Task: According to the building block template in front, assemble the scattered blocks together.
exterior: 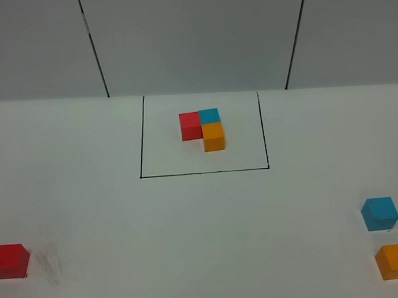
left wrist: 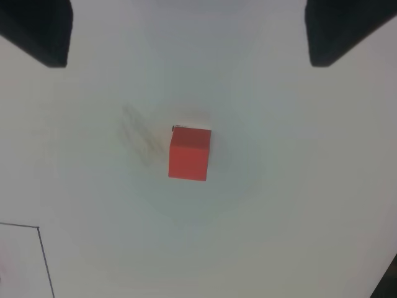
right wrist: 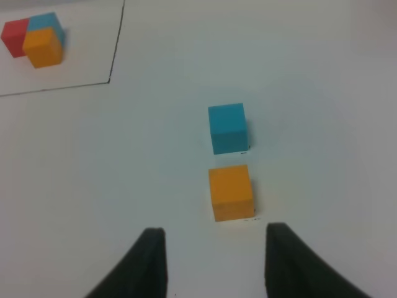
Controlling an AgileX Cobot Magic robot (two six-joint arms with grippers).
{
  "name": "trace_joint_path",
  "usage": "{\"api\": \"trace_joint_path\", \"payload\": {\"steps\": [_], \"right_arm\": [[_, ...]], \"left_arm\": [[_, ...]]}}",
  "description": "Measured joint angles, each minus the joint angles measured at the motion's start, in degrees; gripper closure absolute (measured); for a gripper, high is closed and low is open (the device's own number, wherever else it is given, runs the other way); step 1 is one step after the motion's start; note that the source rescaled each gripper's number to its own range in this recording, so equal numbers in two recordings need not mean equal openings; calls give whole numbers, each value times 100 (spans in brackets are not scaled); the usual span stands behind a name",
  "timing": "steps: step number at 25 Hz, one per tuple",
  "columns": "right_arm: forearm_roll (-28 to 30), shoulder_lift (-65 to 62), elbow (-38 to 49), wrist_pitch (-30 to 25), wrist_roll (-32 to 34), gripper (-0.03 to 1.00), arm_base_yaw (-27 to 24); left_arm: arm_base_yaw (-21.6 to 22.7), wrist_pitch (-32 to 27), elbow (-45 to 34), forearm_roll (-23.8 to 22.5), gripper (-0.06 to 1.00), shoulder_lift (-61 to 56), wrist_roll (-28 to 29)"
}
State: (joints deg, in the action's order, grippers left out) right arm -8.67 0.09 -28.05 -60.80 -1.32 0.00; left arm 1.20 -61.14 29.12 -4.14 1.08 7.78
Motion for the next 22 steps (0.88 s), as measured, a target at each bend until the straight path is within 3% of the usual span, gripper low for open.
{"api": "trace_joint_path", "payload": {"steps": [22], "right_arm": [[0, 0, 0, 0, 0, 97, 0]], "left_arm": [[0, 0, 0, 0, -6, 0, 0]]}}
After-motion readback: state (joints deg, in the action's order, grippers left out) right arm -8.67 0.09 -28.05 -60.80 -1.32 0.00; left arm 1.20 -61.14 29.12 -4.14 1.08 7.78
